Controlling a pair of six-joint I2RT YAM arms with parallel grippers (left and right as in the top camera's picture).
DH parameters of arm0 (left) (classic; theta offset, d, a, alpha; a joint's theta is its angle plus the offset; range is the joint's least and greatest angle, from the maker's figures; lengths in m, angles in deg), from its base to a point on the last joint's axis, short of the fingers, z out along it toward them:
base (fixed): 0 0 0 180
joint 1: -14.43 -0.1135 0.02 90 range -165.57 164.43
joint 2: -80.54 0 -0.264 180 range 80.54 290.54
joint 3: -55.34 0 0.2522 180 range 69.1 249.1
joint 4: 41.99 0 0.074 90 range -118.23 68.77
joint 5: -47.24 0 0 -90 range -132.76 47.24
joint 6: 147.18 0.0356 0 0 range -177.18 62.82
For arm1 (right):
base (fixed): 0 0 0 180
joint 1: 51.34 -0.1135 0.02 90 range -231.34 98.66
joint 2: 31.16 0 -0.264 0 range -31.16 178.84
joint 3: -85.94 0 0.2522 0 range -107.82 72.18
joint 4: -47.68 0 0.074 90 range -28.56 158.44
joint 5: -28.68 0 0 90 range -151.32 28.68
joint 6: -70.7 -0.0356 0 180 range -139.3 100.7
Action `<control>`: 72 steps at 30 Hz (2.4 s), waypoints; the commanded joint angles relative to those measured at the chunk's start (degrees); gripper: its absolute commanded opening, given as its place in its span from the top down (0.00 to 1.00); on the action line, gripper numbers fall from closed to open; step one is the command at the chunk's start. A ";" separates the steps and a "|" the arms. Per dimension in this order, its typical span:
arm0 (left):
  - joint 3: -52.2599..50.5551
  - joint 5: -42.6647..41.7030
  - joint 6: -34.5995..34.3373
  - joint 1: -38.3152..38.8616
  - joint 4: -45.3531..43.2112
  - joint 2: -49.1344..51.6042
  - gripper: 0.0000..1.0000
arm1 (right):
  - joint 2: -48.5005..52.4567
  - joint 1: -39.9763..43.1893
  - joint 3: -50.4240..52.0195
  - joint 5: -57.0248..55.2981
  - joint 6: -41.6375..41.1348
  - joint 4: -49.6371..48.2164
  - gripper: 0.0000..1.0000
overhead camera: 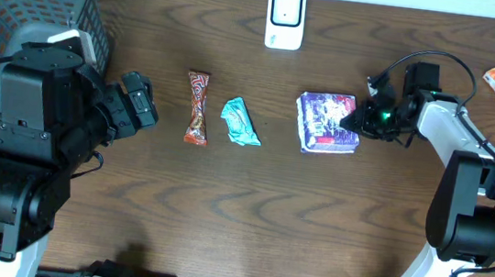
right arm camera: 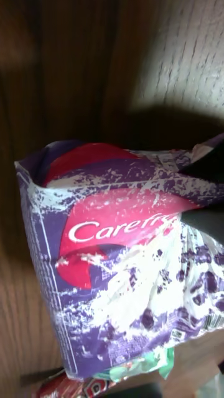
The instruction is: Scan the item barcode
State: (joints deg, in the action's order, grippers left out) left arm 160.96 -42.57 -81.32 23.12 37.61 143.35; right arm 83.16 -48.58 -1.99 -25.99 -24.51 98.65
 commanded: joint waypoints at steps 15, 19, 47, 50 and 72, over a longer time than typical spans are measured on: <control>0.11 0.33 0.50 -0.11 0.13 0.04 0.02 | -3.17 -12.04 -28.89 -71.71 -8.92 30.60 0.99; 0.11 0.33 0.50 -0.11 0.13 0.04 0.02 | -2.21 -17.44 -25.11 -86.66 -11.91 31.93 0.99; 0.11 0.33 0.50 -0.11 0.13 0.04 0.02 | -0.42 -40.02 -22.64 -54.38 -15.52 12.72 0.55; 0.11 0.33 0.50 -0.11 0.13 0.04 0.02 | -0.42 -37.66 -29.83 -47.82 -15.54 16.50 0.51; 0.11 0.33 0.50 -0.11 0.13 0.04 0.02 | 1.99 -11.34 -14.69 -3.54 -4.13 -0.11 0.33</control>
State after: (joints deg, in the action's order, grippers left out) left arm 160.96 -42.57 -81.32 23.12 37.59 143.37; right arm 83.71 -60.49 -20.94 -40.57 -30.50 101.93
